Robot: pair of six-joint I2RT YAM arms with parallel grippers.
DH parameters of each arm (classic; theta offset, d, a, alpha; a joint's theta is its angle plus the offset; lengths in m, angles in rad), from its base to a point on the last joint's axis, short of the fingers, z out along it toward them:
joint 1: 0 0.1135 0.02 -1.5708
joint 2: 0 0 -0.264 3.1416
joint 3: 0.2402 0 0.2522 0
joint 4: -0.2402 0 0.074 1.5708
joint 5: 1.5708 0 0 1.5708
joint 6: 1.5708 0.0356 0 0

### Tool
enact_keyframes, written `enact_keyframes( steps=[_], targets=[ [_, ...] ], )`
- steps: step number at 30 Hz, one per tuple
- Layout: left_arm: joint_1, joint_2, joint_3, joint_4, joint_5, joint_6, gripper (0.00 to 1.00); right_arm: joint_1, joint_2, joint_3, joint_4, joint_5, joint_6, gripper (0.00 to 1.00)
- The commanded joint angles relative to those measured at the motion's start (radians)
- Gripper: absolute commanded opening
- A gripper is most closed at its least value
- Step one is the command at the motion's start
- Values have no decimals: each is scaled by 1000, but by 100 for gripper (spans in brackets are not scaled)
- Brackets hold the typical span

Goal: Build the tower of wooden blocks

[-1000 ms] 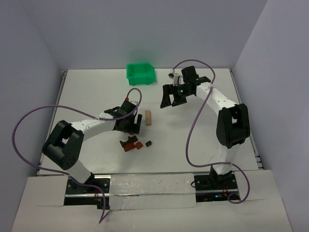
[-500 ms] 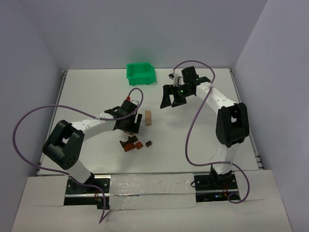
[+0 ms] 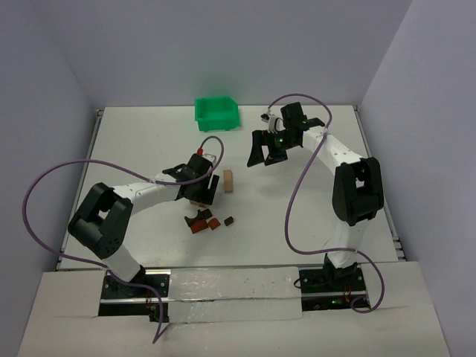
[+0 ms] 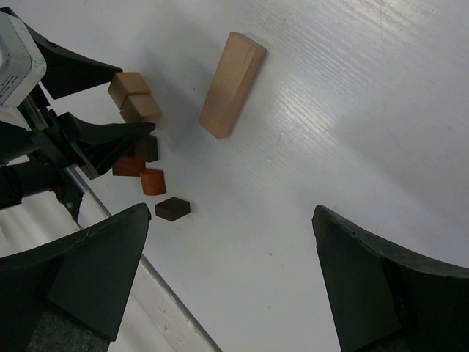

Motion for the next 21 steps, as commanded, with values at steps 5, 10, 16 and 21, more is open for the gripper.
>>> enact_keyframes(
  steps=[5, 10, 16, 21],
  targets=[
    [-7, 6, -2, 42, -14, 24, 79, -17, 24, 26, 6, -26, 11, 100],
    [-7, 5, -8, 39, -15, 27, 77, -19, 28, 30, 7, -30, 13, 100],
    [-7, 14, -5, 33, -8, 25, 72, -22, 30, 33, 5, -32, 14, 100],
    [-8, 22, 5, 26, 2, 19, 69, -24, 34, 37, 2, -33, 14, 100]
  ],
)
